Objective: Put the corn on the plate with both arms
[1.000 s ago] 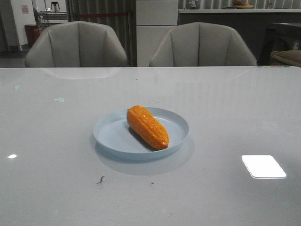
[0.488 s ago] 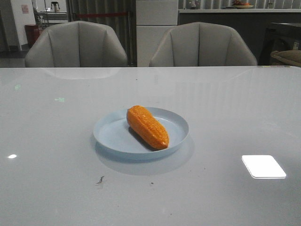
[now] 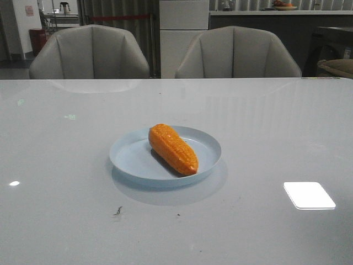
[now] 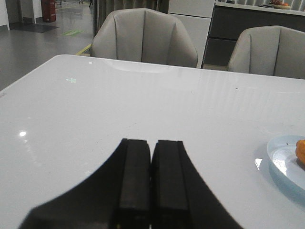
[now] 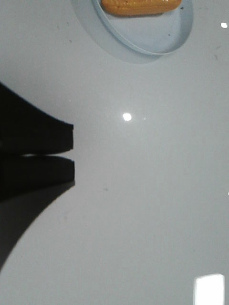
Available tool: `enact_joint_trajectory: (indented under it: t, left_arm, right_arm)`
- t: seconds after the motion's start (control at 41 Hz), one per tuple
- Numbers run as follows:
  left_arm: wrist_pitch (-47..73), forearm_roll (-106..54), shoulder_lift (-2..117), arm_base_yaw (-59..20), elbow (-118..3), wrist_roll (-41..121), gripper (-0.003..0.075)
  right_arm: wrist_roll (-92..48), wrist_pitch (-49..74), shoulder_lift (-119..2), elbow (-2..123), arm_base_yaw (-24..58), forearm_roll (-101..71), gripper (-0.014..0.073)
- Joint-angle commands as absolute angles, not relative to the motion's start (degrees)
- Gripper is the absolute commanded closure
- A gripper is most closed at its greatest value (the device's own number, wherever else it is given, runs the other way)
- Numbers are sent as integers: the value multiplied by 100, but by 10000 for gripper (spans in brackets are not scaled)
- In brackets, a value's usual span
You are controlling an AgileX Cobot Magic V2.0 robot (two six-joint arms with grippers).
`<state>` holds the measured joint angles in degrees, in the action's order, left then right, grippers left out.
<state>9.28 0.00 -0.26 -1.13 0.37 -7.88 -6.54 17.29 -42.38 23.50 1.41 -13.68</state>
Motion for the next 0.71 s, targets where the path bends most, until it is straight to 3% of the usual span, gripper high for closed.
enact_joint_trajectory:
  t: [0.0, 0.195, 0.512, 0.683]
  left_arm:
    - [478, -70, -83, -135, 54, -811, 631]
    - [478, -70, -83, -135, 54, -811, 631]
    - [478, -70, -83, -135, 54, -811, 631]
    - [478, -70, -83, -135, 54, -811, 631]
  right_arm:
    - [-713, 306, -3690, 1839, 91, -1255, 554]
    - [-666, -402, -2453, 898, 238, 386, 557]
    - [-642, -320, -571, -74, 243, 105, 557]
    - [-642, 509, 93, -70, 243, 105, 557]
